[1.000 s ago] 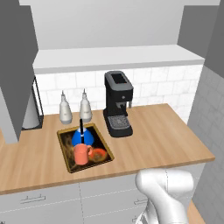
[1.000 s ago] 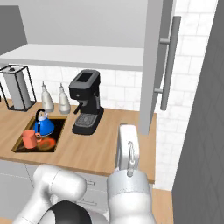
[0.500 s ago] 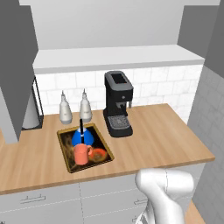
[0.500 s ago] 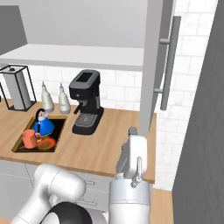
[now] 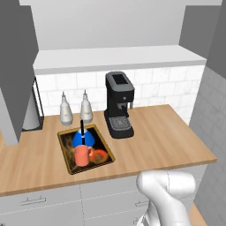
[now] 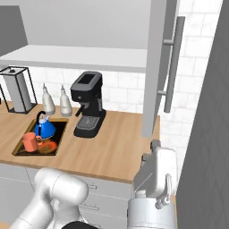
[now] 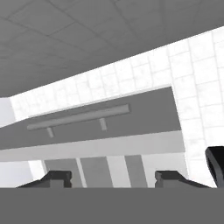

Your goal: Pick the kettle from the counter and place it on the tray. Then pick the mug from the cabinet and place it on the tray. Then close the cabinet doors.

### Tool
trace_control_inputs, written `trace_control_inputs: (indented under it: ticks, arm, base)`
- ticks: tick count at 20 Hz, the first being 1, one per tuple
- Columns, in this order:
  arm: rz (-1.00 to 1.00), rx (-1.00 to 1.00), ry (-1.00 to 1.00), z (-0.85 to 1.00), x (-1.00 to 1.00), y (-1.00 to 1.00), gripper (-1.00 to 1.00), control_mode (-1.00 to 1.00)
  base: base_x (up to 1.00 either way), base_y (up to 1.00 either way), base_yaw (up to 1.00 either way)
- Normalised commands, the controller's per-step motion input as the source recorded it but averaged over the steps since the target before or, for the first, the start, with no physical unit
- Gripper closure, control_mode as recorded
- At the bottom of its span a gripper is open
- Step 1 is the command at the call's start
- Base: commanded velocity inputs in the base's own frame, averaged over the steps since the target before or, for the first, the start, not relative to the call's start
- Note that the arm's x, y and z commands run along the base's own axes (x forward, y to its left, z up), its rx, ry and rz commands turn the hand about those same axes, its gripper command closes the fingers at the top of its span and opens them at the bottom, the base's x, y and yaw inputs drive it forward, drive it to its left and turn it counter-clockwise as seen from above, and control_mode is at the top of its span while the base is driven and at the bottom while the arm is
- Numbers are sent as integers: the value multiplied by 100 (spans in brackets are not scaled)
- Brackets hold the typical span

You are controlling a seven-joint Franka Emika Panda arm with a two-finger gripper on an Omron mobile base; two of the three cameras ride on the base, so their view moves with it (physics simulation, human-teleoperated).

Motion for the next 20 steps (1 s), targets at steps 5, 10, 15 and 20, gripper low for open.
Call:
trace_control_inputs:
  ticks: [5,10,15,20]
  arm:
    - [0,0,12,2,0,-73,100,-100]
    - [0,2,15,0,56,-69,100,-100]
    - [1,5,15,0,100,-37,100,-100]
    - [12,3,18,-4,100,-7,100,-100]
  base:
    - [0,0,0]
    - [0,0,0]
    - [0,0,0]
    - [0,0,0]
